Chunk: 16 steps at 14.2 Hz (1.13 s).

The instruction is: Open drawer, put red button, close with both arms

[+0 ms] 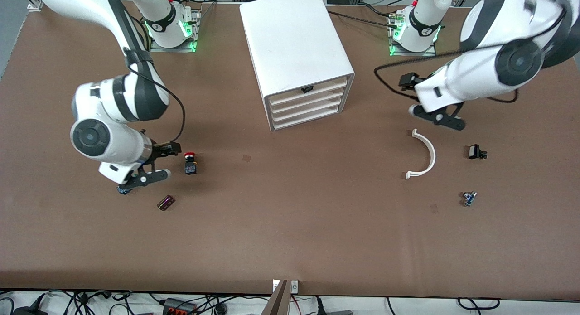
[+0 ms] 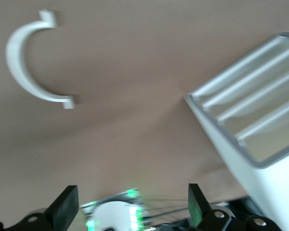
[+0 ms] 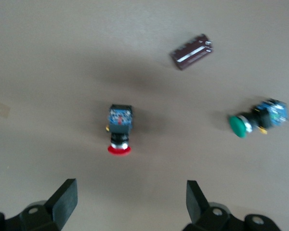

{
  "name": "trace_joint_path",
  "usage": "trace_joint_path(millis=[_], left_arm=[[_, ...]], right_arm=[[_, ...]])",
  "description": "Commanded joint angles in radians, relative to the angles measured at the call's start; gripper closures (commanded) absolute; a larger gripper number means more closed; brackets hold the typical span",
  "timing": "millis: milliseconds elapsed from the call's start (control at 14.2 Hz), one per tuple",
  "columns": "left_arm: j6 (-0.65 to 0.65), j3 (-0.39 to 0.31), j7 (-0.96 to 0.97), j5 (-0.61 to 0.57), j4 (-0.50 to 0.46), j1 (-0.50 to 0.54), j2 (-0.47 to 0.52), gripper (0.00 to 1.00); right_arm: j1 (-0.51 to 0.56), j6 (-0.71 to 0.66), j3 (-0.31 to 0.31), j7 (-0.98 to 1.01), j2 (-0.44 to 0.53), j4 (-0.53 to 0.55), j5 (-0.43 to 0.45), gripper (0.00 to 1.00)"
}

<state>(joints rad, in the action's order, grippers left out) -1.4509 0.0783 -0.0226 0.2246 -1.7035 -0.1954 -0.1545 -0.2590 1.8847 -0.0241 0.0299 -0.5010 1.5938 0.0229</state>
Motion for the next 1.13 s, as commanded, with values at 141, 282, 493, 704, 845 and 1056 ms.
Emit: trace_joint_path(millis=[141, 282, 493, 704, 845, 1056], left_arm=[[-0.078, -0.008, -0.063, 0.347, -0.002, 0.014, -0.126, 0.00], [-0.134, -0.006, -0.194, 0.466, -0.013, 0.011, -0.193, 0.00], [-0.231, -0.006, -0.322, 0.593, -0.069, 0.010, -0.246, 0.00], [-0.408, 0.034, -0.594, 0.732, -0.233, 0.020, -0.249, 0.00], [-0.405, 0.034, -0.753, 0.841, -0.301, 0.028, -0.254, 0.00], [-0.367, 0.041, -0.778, 0.881, -0.329, 0.017, -0.302, 0.02]], right_arm=[[-0.003, 0.051, -0.002, -0.001, -0.105, -0.026, -0.020, 0.00], [-0.003, 0.080, -0.002, -0.002, -0.145, -0.025, -0.021, 0.00], [-0.005, 0.100, -0.002, -0.002, -0.186, -0.025, -0.059, 0.00], [-0.019, 0.143, 0.000, -0.004, -0.218, -0.022, -0.074, 0.00], [-0.028, 0.162, -0.002, -0.008, -0.232, -0.022, -0.072, 0.00], [-0.026, 0.159, 0.000, -0.010, -0.238, -0.011, -0.075, 0.00]])
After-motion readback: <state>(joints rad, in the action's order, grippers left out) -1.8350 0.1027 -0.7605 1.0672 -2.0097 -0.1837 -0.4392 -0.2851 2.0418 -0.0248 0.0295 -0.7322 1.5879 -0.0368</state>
